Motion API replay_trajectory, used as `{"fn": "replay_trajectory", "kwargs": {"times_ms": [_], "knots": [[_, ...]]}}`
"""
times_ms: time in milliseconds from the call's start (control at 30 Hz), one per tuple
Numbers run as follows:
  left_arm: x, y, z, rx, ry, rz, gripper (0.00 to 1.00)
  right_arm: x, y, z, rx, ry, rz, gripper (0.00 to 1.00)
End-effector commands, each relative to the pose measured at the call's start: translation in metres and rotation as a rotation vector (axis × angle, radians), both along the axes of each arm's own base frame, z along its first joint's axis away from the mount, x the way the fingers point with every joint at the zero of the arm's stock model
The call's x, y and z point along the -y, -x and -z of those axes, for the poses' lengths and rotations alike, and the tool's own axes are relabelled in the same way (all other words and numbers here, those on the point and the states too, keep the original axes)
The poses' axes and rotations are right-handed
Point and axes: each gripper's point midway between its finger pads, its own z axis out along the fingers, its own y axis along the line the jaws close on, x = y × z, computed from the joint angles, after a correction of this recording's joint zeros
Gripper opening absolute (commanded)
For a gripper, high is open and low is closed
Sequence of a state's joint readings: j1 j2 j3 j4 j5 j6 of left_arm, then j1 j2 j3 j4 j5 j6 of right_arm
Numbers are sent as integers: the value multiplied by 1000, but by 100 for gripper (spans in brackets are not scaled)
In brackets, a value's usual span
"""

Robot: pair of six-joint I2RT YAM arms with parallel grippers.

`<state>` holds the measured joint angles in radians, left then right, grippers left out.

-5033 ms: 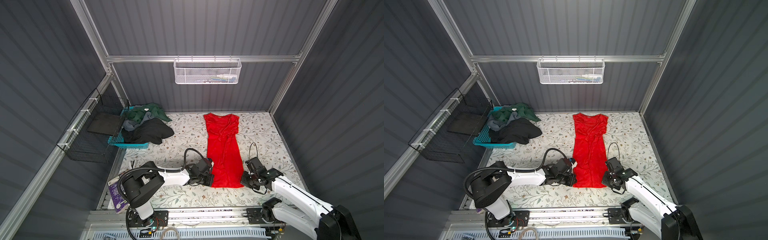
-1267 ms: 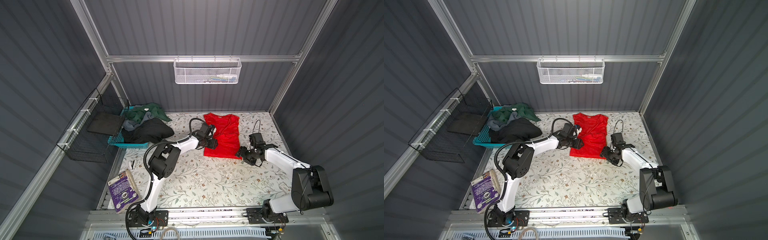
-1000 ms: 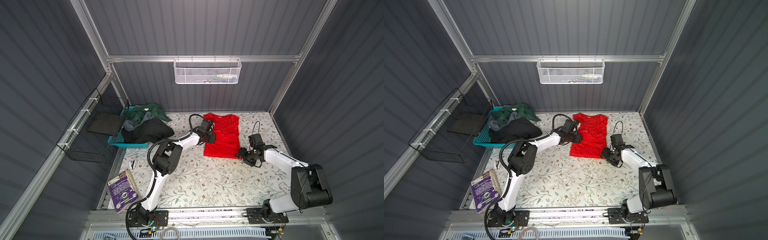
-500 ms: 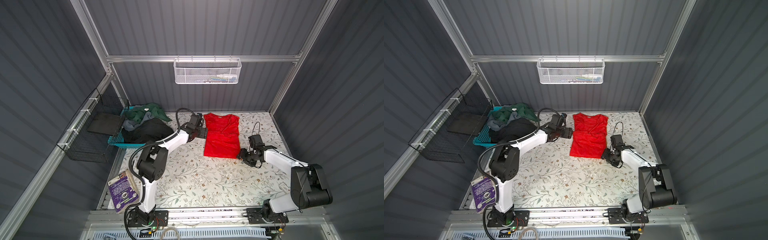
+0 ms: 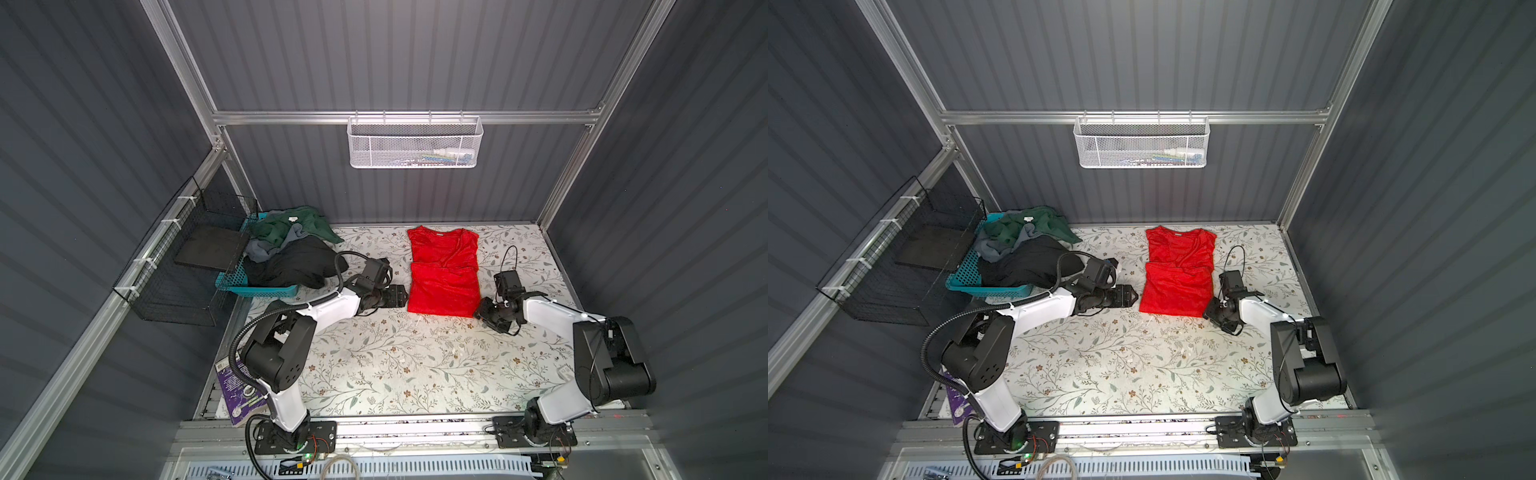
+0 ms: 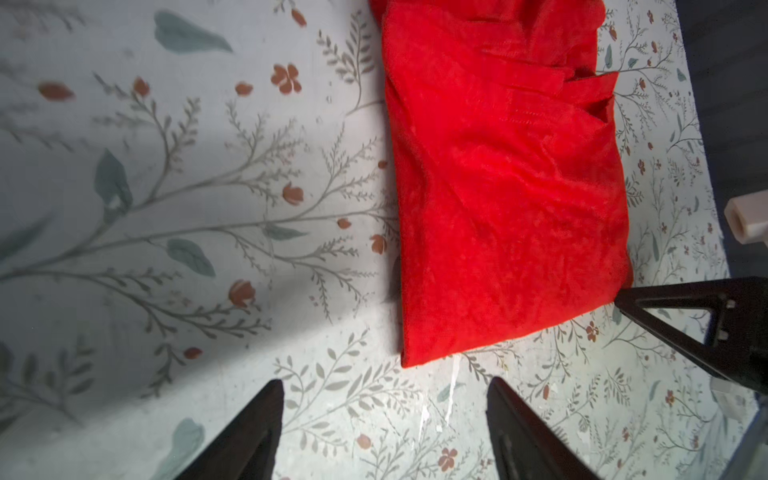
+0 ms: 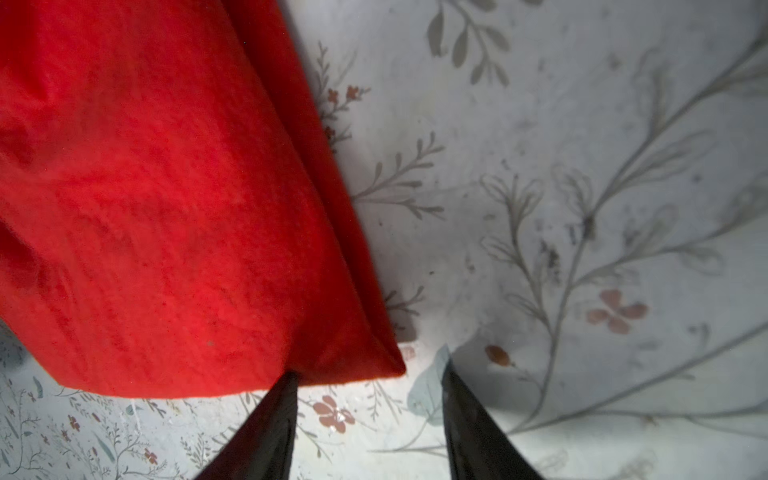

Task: Fold and stack the t-shirts
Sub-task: 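Move both grippers to the folded shirt's bottom edge nearest the robot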

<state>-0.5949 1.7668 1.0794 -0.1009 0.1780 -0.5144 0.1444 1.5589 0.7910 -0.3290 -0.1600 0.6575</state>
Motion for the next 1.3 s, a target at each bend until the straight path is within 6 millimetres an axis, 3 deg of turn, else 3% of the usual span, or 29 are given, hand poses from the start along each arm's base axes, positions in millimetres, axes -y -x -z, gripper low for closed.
{"fn": "replay_trajectory", "kwargs": {"times_ms": [0, 200, 267, 433, 800, 1167, 1267], "knots": [[20, 3, -8, -42, 141, 0, 72, 8, 1, 5, -8, 33, 34, 54], [21, 13, 8, -102, 180, -25, 63, 12, 1, 7, -17, 56, 48, 44], [19, 17, 12, -105, 162, -33, 56, 13, 1, 7, -13, 58, 53, 43], [16, 29, 27, -128, 93, -43, 52, 13, 1, 7, -1, 57, 53, 40], [38, 40, 71, -204, -28, -17, 45, 10, -3, 5, 5, 48, 31, 35], [26, 31, 81, -198, -103, -84, 41, 11, -3, 5, 8, 53, 28, 33], [21, 30, 79, -184, -112, -106, 46, 11, -3, 6, 6, 55, 26, 33]]}}
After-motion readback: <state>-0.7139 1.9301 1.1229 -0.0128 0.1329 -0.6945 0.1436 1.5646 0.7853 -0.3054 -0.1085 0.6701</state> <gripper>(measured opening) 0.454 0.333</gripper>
